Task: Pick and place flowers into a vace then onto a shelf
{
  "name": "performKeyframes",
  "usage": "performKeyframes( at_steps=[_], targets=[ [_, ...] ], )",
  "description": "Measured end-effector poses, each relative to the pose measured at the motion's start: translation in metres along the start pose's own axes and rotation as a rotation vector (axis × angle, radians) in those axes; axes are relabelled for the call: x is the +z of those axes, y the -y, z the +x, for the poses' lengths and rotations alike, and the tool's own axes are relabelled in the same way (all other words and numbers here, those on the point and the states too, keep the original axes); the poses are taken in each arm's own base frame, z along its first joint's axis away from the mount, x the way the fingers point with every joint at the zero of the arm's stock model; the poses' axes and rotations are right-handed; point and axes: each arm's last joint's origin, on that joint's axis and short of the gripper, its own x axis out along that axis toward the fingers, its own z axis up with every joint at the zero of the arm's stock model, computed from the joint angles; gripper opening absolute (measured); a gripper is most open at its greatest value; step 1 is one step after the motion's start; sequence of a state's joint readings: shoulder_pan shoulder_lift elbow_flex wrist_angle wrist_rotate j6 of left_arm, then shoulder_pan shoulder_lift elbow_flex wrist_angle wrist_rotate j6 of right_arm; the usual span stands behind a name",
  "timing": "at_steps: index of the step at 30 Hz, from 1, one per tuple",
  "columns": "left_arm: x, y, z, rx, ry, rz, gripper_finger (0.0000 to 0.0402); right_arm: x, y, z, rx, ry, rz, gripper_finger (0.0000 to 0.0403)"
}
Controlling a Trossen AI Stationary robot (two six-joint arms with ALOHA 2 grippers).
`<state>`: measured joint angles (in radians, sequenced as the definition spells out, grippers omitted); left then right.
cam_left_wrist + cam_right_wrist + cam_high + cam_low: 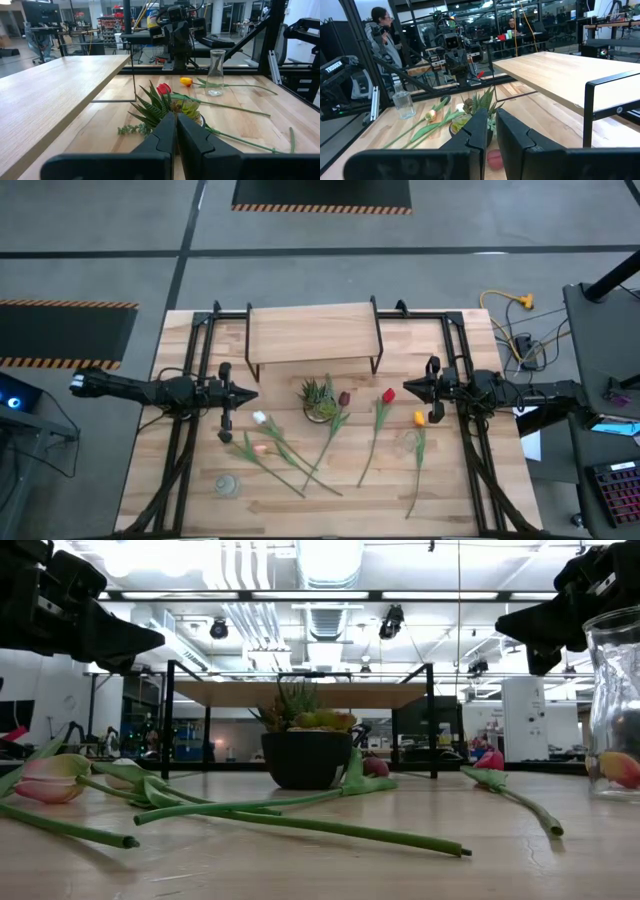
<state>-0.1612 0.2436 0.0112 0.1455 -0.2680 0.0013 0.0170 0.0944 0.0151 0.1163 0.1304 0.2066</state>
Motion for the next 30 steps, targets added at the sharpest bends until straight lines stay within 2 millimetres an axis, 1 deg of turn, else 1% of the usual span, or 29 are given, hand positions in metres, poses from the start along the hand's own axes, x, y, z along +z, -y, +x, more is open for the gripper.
performKeyframes(
  at_steps=[13, 20, 24, 26, 28, 30],
  targets=[
    [0.0, 0.0, 0.0, 0.0, 0.0, 0.004, 0.0, 0.0, 0.0, 0.0, 0.001, 0.004, -0.001, 0.0034],
    [0.0, 0.0, 0.0, 0.0, 0.0, 0.004, 0.0, 0.002, 0.0, 0.0, 0.004, 0.02, -0.075, 0.0034],
    [0.0, 0.0, 0.0, 0.0, 0.0, 0.004, 0.0, 0.009, -0.002, 0.0, 0.016, 0.097, -0.09, 0.0034],
    [0.0, 0.0, 0.0, 0.0, 0.0, 0.004, 0.0, 0.014, -0.004, -0.001, 0.043, 0.123, -0.151, 0.0036],
    [0.0, 0.0, 0.0, 0.0, 0.001, 0.004, 0.0, 0.021, -0.007, -0.002, 0.079, 0.142, -0.207, 0.0043],
    [0.0, 0.0, 0.0, 0.0, 0.001, 0.004, 0.0, 0.032, -0.009, -0.004, 0.083, 0.172, -0.217, 0.0053]
  ],
)
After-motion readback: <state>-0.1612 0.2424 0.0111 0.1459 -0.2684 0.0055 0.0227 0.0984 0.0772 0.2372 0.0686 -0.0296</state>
